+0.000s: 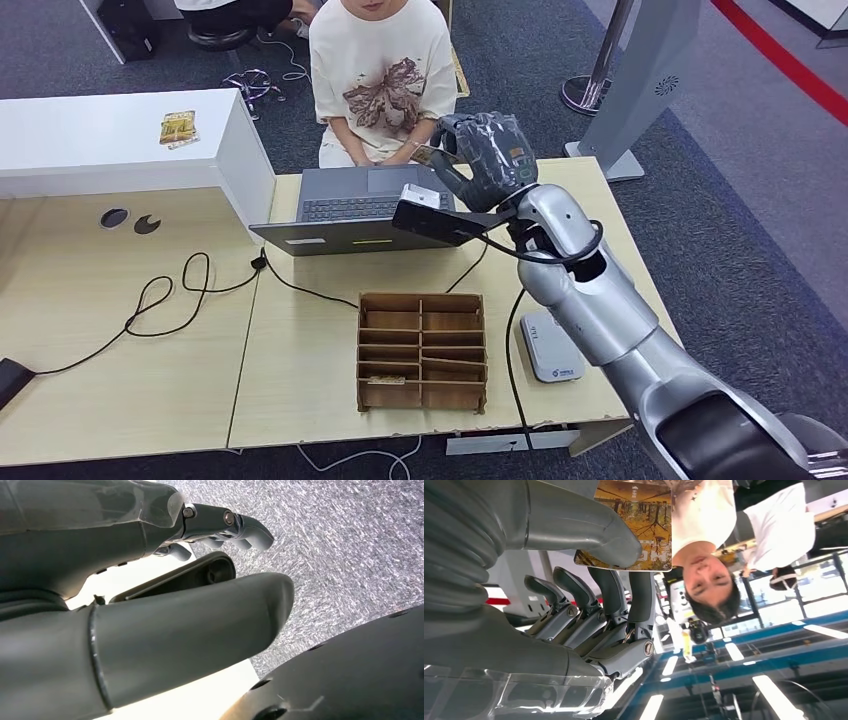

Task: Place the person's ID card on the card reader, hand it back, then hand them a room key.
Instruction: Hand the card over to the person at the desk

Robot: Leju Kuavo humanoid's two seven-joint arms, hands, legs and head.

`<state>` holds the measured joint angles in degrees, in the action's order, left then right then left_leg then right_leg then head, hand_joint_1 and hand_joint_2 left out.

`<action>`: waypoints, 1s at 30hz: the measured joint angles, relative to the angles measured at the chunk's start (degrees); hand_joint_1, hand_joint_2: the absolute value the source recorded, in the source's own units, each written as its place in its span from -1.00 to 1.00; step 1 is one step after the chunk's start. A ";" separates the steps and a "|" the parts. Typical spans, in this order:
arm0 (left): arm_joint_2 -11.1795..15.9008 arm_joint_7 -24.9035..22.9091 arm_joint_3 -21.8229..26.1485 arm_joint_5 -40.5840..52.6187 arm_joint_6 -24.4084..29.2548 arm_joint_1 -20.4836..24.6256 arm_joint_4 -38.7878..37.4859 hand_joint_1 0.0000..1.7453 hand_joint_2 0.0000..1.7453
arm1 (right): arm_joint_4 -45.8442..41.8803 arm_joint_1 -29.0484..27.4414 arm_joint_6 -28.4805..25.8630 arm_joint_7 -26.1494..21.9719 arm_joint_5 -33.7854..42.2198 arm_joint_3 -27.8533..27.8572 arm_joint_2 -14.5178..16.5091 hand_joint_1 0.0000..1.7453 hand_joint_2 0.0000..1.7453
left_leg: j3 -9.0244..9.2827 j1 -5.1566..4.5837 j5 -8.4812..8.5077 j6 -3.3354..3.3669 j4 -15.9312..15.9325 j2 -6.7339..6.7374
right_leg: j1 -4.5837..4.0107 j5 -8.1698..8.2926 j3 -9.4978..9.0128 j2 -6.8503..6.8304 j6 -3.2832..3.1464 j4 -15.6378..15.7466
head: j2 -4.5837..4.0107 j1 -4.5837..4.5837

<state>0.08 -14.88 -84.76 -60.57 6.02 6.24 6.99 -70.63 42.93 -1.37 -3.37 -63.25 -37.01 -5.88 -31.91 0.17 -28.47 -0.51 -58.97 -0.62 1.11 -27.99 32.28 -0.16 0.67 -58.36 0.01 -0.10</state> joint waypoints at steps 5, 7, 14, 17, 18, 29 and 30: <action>0.10 -0.04 0.00 0.91 -0.03 0.04 0.00 -1.00 -1.00 | 4.32 1.89 0.52 0.71 0.13 1.63 1.20 1.00 1.00 | 0.00 0.00 0.01 0.00 0.00 0.00 | 0.00 0.01 0.00 0.01 0.01 0.00 | -0.01 0.01; 0.16 -0.08 0.00 1.78 -0.03 0.11 0.00 -1.00 -1.00 | 6.60 2.90 0.95 1.20 -0.26 1.99 1.66 1.00 1.00 | 0.00 0.00 0.01 0.00 0.00 0.00 | 0.00 0.02 0.00 0.01 0.01 0.00 | 0.00 0.00; 0.47 -0.23 0.00 2.64 -0.16 0.16 0.00 -1.00 -1.00 | 14.24 5.63 1.00 2.06 0.09 3.83 3.85 1.00 1.00 | 0.00 0.00 0.05 -0.04 0.00 0.00 | 0.00 0.03 0.01 0.01 0.00 -0.03 | 0.00 0.00; 0.54 -0.24 0.00 2.64 -0.17 0.16 0.00 -1.00 -1.00 | 16.58 5.99 0.95 1.59 1.85 5.46 5.22 1.00 1.00 | 0.00 0.00 0.05 -0.04 0.00 0.00 | 0.00 0.03 0.01 0.00 0.00 -0.03 | 0.00 0.00; 0.55 -0.24 0.00 2.69 -0.17 0.16 0.00 -1.00 -1.00 | 17.27 6.10 0.97 1.48 2.29 6.01 5.69 1.00 1.00 | 0.00 0.00 0.05 -0.04 0.00 0.00 | 0.00 0.03 0.01 0.00 0.00 -0.03 | 0.00 -0.01; 0.57 -0.46 0.00 3.39 -0.36 0.17 0.00 -1.00 -1.00 | 22.47 8.19 1.18 1.85 2.86 9.80 8.86 1.00 1.00 | 0.00 0.00 0.08 -0.06 0.00 0.00 | 0.00 0.04 0.03 0.00 -0.01 -0.04 | 0.00 0.00; 0.58 -0.48 0.00 3.40 -0.37 0.17 0.00 -1.00 -1.00 | 22.73 8.32 1.19 1.87 2.86 10.00 8.99 1.00 1.00 | 0.00 0.00 0.08 -0.05 0.00 0.00 | 0.00 0.04 0.03 0.00 -0.01 -0.04 | 0.00 -0.01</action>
<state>0.66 -15.37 -84.76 -57.17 5.66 6.40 6.99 -47.89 51.24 -0.18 -1.50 -60.40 -27.01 3.11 -31.91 0.17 -28.39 -0.56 -58.97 -0.62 1.11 -27.95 32.31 -0.16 0.66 -58.41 0.01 -0.10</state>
